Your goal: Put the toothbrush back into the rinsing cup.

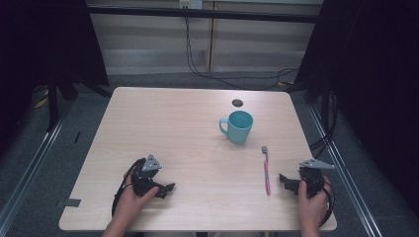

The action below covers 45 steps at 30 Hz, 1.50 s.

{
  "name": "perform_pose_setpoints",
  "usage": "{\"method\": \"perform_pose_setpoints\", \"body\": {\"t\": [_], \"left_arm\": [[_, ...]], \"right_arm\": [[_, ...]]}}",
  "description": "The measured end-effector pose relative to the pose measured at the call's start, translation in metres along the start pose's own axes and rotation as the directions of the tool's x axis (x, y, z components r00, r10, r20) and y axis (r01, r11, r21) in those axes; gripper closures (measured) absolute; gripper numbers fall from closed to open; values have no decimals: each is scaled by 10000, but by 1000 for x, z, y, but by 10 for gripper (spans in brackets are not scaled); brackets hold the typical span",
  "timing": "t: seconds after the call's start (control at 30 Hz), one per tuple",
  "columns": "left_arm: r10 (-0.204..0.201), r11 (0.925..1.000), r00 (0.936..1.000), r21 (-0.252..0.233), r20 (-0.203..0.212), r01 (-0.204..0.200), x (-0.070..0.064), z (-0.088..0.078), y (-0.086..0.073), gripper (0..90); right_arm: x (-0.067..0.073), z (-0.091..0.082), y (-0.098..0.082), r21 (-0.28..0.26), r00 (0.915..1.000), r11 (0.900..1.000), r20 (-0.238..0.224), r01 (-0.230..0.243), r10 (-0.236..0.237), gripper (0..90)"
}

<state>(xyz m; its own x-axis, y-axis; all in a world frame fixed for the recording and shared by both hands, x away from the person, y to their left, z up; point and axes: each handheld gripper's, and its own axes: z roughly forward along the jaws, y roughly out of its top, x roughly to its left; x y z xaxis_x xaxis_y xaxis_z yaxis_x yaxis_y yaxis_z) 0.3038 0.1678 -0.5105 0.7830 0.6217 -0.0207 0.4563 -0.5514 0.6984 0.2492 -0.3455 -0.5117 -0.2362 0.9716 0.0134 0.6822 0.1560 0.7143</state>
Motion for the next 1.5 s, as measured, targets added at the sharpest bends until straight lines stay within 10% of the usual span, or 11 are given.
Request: {"method": "perform_pose_setpoints", "body": {"t": [1.0, 1.2, 1.5], "left_arm": [[8, 10000, 10000, 7, -9, -8, 0, 0, 0, 0], [-2, 10000, 10000, 10, -5, 2, 0, 0, 0, 0], [9, 10000, 10000, 17, -14, -9, 0, 0, 0, 0]], "right_arm": [[2, 4, 10, 400, 9985, 9983, 372, -426, 411, 136], [-5, 1, 23, 1122, 9842, 9778, 142, -1771, 1766, 197], [-1, 6, 40, 1930, 9780, 9604, -162, -2009, 2079, 195]]}}
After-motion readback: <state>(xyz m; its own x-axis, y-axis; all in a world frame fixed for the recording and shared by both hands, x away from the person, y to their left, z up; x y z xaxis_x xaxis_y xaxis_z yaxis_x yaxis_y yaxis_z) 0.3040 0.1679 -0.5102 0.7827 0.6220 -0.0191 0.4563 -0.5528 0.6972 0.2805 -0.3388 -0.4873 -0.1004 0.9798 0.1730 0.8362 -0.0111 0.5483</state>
